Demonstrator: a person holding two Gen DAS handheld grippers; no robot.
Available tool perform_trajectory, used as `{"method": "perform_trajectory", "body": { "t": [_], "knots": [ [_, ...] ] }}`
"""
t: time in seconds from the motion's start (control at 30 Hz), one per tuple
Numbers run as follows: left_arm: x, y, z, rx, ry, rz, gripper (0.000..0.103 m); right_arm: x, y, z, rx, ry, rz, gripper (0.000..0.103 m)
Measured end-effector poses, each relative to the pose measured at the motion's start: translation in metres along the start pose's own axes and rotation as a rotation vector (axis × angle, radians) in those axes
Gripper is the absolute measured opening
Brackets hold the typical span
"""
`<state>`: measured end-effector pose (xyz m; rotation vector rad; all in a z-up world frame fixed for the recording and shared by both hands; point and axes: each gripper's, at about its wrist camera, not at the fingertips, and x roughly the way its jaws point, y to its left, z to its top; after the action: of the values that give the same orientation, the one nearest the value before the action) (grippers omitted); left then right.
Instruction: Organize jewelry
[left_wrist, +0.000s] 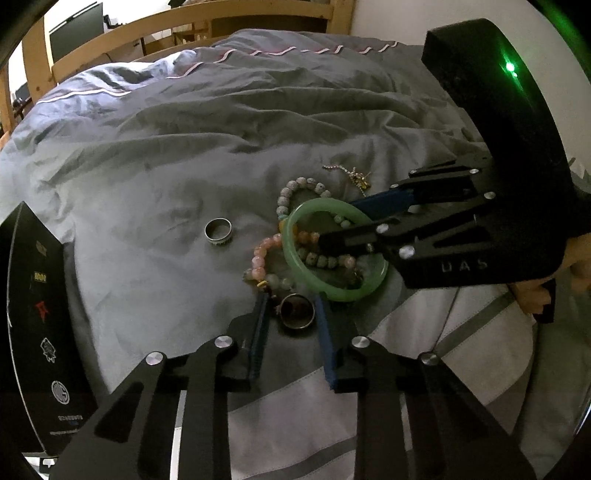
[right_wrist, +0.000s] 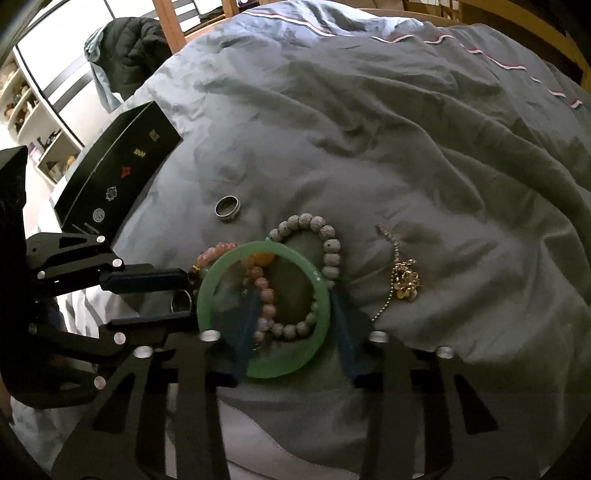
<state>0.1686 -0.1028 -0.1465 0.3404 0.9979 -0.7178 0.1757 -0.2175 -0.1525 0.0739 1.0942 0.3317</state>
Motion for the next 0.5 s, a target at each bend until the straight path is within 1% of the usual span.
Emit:
{"method": "perform_trajectory", "body": {
  "t": [0.07, 0.1, 0.33, 0.4, 0.5],
  "knots": [
    [-0.001, -0.001, 0.000, 0.005, -0.004, 0.007, 0.023, 0.000, -0.001, 0.000, 0.002, -0.003, -0.001, 0.032],
    [-0.001, 0.000, 0.000, 0.006, -0.005, 0.007, 0.021, -0.001, -0.001, 0.000, 0.003, -0.005, -0.004, 0.028],
    [-0.003, 0.000, 0.000, 0.005, -0.013, 0.015, 0.020, -0.008, -0.009, 0.001, 0.025, -0.043, -0.015, 0.011],
    [-0.006, 0.000, 0.000, 0.006, -0.022, 0.015, 0.020, -0.012, -0.011, 0.002, 0.032, -0.057, 0.008, 0.009],
    [-0.010, 0.002, 0.002, -0.006, -0.040, 0.017, 0.020, -0.015, -0.009, 0.003, 0.028, -0.076, 0.016, 0.009]
  ]
}}
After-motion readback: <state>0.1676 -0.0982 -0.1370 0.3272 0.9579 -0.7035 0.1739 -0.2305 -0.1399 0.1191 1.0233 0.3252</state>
